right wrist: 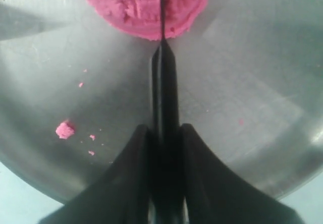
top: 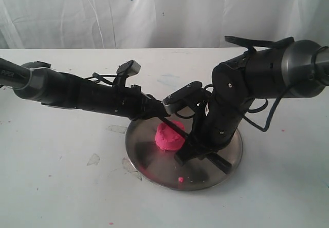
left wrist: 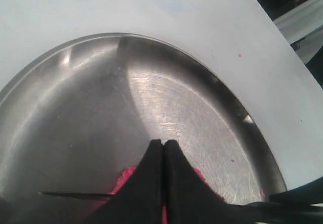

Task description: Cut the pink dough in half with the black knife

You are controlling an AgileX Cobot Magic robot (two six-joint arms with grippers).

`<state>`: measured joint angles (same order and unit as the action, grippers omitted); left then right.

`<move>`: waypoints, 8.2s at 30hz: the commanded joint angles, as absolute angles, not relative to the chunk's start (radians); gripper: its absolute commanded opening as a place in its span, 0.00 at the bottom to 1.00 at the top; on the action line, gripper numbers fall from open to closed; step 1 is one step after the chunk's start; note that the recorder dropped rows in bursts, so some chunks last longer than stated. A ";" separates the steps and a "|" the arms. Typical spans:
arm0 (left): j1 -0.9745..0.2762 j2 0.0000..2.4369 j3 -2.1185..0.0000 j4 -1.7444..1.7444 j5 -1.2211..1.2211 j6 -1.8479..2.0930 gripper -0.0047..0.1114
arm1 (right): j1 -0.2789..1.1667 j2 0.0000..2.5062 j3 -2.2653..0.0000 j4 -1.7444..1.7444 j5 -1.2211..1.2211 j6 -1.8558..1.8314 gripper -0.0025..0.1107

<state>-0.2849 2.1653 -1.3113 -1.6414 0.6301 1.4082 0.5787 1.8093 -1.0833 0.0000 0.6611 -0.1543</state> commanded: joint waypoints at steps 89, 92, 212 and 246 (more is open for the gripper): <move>-0.331 2.211 -1.349 -1.475 0.567 1.318 0.04 | 0.578 1.841 -1.126 -0.019 0.799 -0.161 0.02; -0.331 2.211 -1.349 -1.475 0.565 1.318 0.04 | 0.578 1.841 -1.126 -0.017 0.820 -0.161 0.02; -0.264 2.170 -1.364 -1.433 0.491 1.387 0.04 | 0.578 1.960 -1.296 -0.034 1.019 -0.221 0.02; -0.141 2.122 -1.432 -1.262 0.728 1.147 0.04 | 0.578 2.005 -1.340 -0.037 1.038 -0.231 0.02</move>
